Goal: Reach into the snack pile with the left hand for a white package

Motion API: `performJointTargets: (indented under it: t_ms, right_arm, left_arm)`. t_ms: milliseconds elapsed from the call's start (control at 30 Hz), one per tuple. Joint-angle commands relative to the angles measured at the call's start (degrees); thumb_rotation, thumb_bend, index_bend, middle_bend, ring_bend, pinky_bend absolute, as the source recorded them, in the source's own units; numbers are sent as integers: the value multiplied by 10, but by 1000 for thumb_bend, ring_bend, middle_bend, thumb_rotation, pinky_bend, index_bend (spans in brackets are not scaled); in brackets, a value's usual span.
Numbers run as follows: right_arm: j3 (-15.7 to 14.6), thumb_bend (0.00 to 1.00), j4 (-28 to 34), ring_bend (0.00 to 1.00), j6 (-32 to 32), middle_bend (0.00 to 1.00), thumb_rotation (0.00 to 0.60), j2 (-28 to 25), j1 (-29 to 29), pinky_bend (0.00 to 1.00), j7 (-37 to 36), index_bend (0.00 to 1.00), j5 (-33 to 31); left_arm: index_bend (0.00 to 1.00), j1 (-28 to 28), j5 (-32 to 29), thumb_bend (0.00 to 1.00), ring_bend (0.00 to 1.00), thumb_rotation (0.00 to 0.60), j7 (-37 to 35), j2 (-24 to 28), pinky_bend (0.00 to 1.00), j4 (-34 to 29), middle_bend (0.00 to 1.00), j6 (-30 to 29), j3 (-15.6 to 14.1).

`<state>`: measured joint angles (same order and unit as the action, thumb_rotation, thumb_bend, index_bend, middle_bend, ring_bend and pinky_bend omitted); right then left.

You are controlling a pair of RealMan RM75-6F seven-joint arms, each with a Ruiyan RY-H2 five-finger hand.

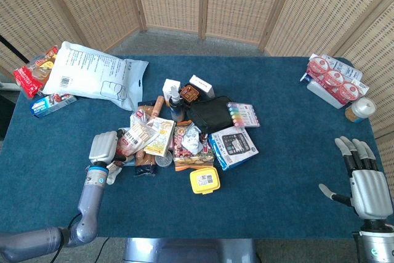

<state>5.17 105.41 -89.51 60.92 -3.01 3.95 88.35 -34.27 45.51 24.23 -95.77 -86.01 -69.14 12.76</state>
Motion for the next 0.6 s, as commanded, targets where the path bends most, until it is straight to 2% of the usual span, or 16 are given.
performJointTargets:
  t_ms: [33, 300, 433, 600]
  right_arm:
    - [0, 0, 0, 0, 1, 0, 600, 0, 0, 0, 1, 0, -1]
    - [-3, 0, 5, 0, 1, 0, 600, 1, 0, 0, 7, 0, 6]
    - [-4, 0, 6, 0, 2, 0, 600, 1, 0, 0, 9, 0, 7]
    - [-5, 0, 8, 0, 4, 0, 600, 1, 0, 0, 13, 0, 6]
  left_arm:
    - [880, 7, 11, 167, 893, 600, -6, 12, 942, -14, 1000, -9, 4]
    - [883, 33, 62, 169, 895, 600, -17, 88, 944, -132, 1000, -62, 21]
    - [882, 38, 79, 167, 895, 600, -10, 141, 935, -207, 1000, -82, 46]
    - [882, 25, 88, 167, 896, 600, 20, 186, 933, -252, 1000, -98, 81]
